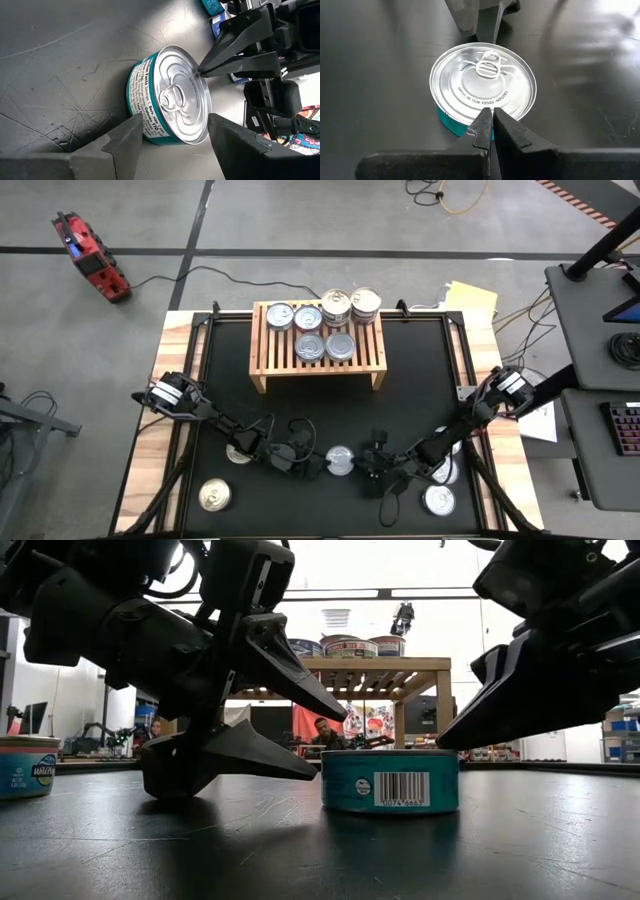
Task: Stack canned seafood by type on shelf
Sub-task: Put the light green tuna can on the shelf aligned with the other green tuna can
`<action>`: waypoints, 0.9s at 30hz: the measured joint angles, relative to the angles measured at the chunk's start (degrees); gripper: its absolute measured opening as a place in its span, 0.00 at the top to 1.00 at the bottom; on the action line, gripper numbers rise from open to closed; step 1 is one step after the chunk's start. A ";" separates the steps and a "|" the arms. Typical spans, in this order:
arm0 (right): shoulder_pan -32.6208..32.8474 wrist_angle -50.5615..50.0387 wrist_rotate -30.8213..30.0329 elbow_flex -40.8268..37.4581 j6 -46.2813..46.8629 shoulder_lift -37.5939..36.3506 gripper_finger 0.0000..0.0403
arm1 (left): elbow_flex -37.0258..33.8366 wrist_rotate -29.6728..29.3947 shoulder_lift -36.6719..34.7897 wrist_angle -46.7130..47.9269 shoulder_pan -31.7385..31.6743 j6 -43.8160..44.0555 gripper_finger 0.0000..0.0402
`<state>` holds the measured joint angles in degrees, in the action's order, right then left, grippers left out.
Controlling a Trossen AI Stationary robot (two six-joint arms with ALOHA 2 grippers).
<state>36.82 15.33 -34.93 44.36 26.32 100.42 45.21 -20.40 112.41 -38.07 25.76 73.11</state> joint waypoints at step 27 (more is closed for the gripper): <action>1.46 -2.41 2.09 -0.02 -0.25 0.05 0.98 | 1.16 0.02 0.12 0.07 -0.04 0.50 0.47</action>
<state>38.28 12.93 -32.84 44.33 26.06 100.47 46.37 -20.38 112.53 -38.00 25.71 73.60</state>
